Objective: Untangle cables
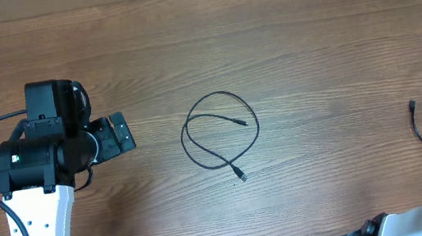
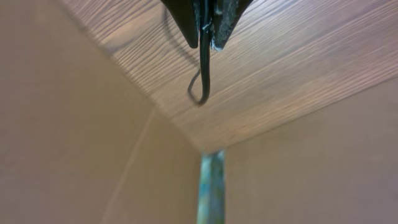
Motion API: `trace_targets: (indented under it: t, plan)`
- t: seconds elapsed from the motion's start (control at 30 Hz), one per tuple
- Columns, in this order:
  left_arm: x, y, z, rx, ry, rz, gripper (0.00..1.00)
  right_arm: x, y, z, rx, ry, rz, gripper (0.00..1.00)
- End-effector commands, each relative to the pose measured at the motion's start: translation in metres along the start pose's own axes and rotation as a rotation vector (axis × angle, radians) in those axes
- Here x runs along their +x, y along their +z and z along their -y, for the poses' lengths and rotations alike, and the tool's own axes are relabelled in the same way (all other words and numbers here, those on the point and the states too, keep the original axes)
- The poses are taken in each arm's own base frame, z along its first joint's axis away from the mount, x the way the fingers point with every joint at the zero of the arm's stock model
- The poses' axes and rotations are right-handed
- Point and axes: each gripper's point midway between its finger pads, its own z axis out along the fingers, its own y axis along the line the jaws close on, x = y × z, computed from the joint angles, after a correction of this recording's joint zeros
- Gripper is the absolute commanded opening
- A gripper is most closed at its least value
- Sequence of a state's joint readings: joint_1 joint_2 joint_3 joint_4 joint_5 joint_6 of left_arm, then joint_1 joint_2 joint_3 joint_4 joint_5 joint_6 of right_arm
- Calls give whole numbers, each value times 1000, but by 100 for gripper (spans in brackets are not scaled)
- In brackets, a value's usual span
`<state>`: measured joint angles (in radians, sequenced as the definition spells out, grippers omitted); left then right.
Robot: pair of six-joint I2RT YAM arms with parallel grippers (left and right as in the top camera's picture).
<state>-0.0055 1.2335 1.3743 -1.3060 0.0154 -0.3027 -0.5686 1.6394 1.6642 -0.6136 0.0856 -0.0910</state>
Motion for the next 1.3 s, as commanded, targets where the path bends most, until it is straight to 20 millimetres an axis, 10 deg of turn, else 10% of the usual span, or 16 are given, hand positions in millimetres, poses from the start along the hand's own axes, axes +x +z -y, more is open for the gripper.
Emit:
trace_targets:
  t: [0.0,0.57,1.27]
  plan:
    - [-1,0,0,1,14,1,100,10,8,-8,-48,98,-33,4]
    - [-1,0,0,1,14,1,100,109,59,-11,-29,85,-369,4]
    - [-1,0,0,1,15,1,100,140,56,94,384,65,-463,4]
